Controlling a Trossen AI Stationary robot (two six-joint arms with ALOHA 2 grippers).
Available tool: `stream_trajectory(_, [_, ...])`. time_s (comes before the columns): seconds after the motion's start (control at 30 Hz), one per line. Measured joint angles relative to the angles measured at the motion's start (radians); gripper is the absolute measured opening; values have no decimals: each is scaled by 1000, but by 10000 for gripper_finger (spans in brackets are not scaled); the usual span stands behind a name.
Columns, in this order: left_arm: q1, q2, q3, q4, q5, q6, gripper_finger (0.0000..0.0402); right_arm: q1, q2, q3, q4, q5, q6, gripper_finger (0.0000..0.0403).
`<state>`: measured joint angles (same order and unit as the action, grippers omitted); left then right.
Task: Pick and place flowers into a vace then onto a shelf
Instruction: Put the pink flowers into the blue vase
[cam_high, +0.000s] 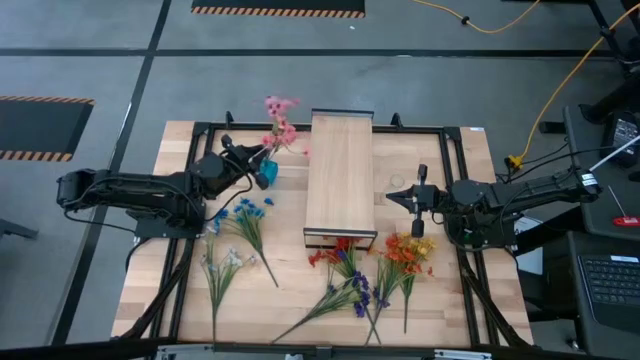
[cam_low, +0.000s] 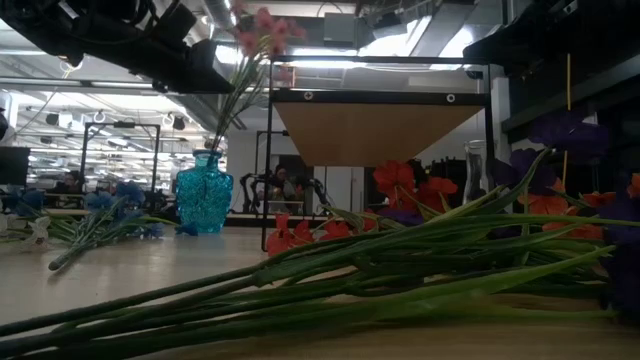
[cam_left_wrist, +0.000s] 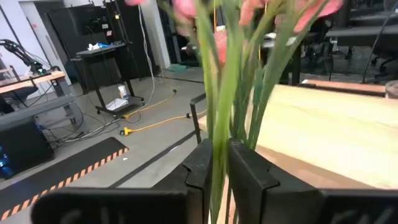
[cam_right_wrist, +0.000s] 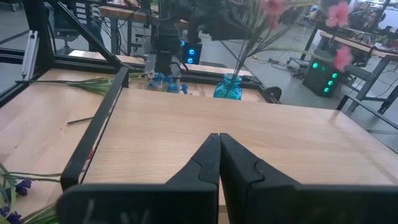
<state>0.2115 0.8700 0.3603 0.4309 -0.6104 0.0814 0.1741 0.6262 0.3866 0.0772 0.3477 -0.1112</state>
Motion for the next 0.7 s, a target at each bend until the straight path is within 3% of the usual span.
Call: stream_trajectory(0.7, [0,-69,0,-69,-8,11,68,0,0,0,0,0,-55,8])
